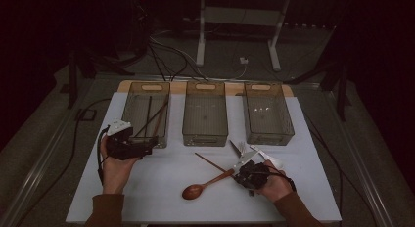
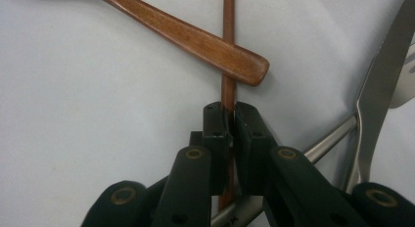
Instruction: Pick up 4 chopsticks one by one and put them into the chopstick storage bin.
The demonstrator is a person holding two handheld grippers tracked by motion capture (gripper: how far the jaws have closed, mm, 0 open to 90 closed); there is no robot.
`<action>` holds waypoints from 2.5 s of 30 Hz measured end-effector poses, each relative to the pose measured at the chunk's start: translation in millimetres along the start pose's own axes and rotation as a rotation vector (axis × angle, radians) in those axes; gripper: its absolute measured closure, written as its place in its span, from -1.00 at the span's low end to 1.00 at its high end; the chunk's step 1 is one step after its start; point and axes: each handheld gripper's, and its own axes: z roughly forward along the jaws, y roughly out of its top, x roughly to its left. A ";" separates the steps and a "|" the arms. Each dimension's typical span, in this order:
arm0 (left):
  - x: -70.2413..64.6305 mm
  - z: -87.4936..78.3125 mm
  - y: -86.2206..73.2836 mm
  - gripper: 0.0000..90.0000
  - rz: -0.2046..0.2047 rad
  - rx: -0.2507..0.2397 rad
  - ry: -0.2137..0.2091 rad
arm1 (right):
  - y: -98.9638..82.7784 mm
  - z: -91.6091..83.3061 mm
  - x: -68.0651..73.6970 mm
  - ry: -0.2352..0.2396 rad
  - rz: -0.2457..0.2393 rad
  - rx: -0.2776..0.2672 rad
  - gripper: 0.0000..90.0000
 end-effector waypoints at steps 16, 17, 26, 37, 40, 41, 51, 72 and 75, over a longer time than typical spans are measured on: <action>-1.6 4.0 -0.5 -0.98 0.002 0.011 -0.008 | 1.6 -15.7 1.3 -0.034 -0.025 -0.128 0.87; -1.6 4.0 -0.4 -0.98 0.001 0.011 -0.008 | 2.2 -16.8 1.7 -0.045 -0.018 -0.136 0.87; -2.7 3.4 0.2 -0.98 -0.001 0.007 -0.015 | 3.9 -22.4 -1.7 -0.087 0.018 -0.204 0.87; -8.6 6.2 0.0 -0.98 -0.001 0.011 -0.041 | 8.1 -32.2 -6.1 -0.117 0.045 -0.265 0.87; -12.8 7.3 1.5 -0.98 0.004 0.011 -0.055 | 10.2 -33.3 -5.4 -0.120 0.044 -0.279 0.87; -14.5 7.9 1.9 -0.98 0.003 0.010 -0.060 | 10.8 -33.4 -5.2 -0.120 0.045 -0.283 0.87; -39.9 25.8 -1.7 -0.96 0.004 0.043 -0.153 | 15.2 -34.6 -4.0 -0.117 0.057 -0.322 0.87; -93.8 65.7 1.4 -0.34 -0.054 0.062 -0.357 | 36.5 -41.4 8.3 -0.113 0.047 -0.430 0.87; -93.7 67.9 1.2 -0.10 -0.077 0.057 -0.391 | 39.0 -42.0 10.3 -0.106 0.045 -0.444 0.87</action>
